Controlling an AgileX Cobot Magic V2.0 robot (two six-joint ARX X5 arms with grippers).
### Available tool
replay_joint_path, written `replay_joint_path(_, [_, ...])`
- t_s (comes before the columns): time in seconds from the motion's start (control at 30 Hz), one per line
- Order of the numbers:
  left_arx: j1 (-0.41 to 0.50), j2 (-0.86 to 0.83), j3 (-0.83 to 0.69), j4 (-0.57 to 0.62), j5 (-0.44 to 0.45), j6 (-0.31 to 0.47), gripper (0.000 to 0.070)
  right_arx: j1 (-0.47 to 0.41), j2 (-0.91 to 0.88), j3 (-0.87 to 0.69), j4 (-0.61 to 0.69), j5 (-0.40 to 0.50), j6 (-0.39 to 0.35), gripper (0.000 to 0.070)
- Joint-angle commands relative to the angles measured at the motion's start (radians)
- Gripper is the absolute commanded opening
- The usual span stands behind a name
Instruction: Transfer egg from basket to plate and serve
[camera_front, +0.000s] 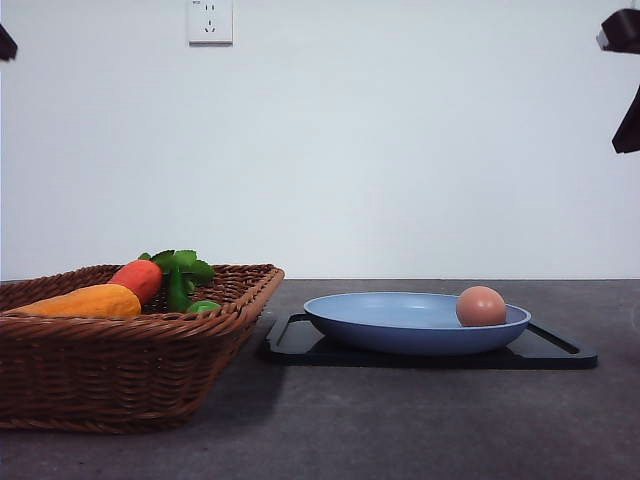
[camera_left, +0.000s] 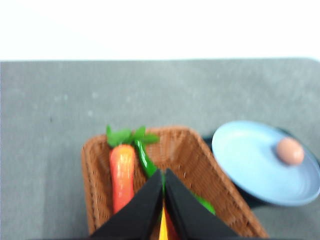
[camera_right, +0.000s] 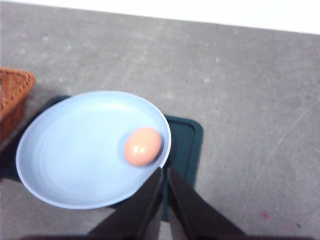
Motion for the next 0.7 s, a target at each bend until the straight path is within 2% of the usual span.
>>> replay_joint_path(0.0, [-0.006,0.007,0.01,0.017,-0.004,-0.004,0.0,0.009,0.003,0.005,0.014,0.003,0.01,0.0])
replay_joint_path(0.4, [-0.007,0.003,0.003,0.026,-0.003,-0.004,0.0,0.009,0.003,0.005,0.013,0.004,0.01,0.0])
replay_joint_path(0.5, [0.0,-0.066,0.002,-0.03,-0.003,0.004,0.0,0.009,0.003,0.005,0.013,0.004,0.01,0.0])
replay_joint_path(0.53, [0.011,-0.102,0.001,-0.043,-0.003,0.031,0.0,0.009,0.003,0.005,0.013,0.003,0.01,0.0])
replay_joint_path(0.67, [0.103,-0.248,-0.025,-0.077,-0.004,0.091,0.0,0.009,0.003,0.005,0.013,0.003,0.01,0.0])
